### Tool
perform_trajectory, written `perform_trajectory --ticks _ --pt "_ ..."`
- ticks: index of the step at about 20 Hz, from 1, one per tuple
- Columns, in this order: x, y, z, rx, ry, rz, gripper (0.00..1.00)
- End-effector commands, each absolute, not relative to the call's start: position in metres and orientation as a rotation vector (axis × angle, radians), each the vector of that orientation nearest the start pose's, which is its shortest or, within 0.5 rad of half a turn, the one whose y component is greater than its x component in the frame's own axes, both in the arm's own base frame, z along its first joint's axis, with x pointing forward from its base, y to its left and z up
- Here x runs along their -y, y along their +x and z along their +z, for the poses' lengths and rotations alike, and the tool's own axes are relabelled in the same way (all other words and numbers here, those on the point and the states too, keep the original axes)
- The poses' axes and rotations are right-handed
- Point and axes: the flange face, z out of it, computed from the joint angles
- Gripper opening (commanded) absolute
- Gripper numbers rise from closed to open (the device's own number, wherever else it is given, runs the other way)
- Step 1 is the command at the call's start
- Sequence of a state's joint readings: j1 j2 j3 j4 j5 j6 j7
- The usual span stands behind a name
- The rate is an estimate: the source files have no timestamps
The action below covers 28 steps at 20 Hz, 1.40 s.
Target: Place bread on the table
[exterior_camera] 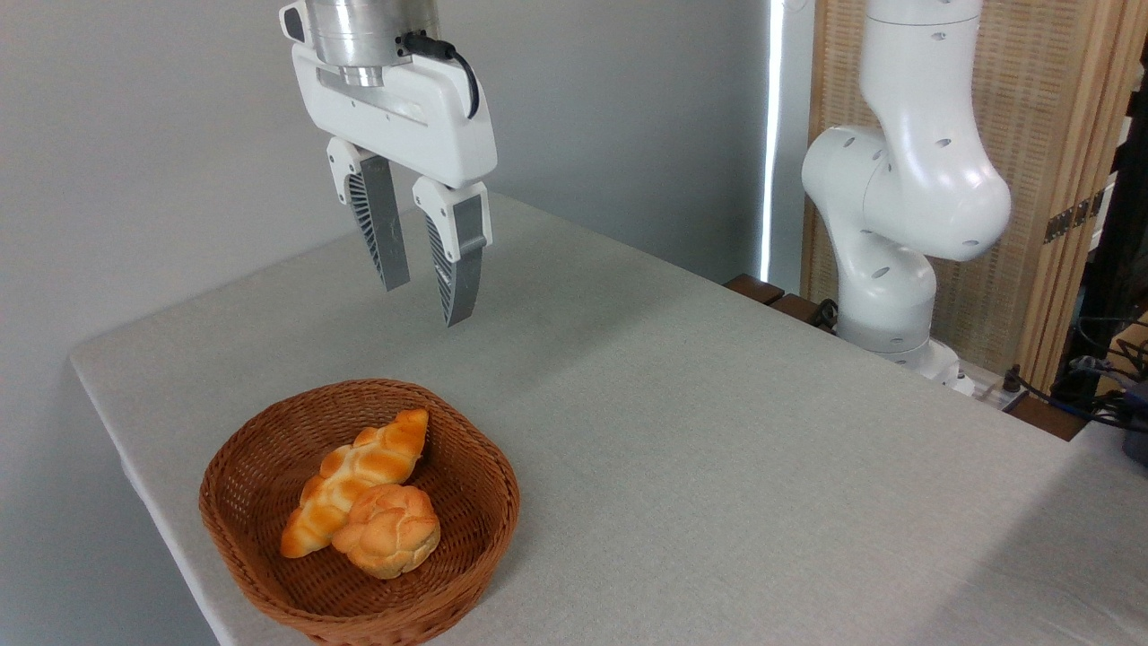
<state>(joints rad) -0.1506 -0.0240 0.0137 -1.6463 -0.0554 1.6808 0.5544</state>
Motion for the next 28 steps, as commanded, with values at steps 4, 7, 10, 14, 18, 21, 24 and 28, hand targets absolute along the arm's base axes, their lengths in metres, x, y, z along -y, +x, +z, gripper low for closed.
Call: perform_trajectory --ticks 4,7,10,14,18,21,24,28 --pt "0.067 0.556 0.618 -1.024 -3.011 -0.084 1.0" --pt "0.065 0.556 0.62 -1.022 -3.013 -0.092 1.0" --pt "0.061 0.556 0.622 -1.013 -3.014 -0.095 1.0" --pt "0.052 0.557 0.625 -0.992 -3.021 -0.101 1.0" --pt "0.05 0.557 0.622 -0.992 -3.027 -0.078 1.0" --pt "0.056 0.556 0.62 -1.057 -3.008 -0.062 1.0" --pt "0.056 0.555 0.619 -1.107 -2.993 -0.044 1.0" --pt "0.058 0.555 0.619 -1.112 -2.992 -0.047 1.0"
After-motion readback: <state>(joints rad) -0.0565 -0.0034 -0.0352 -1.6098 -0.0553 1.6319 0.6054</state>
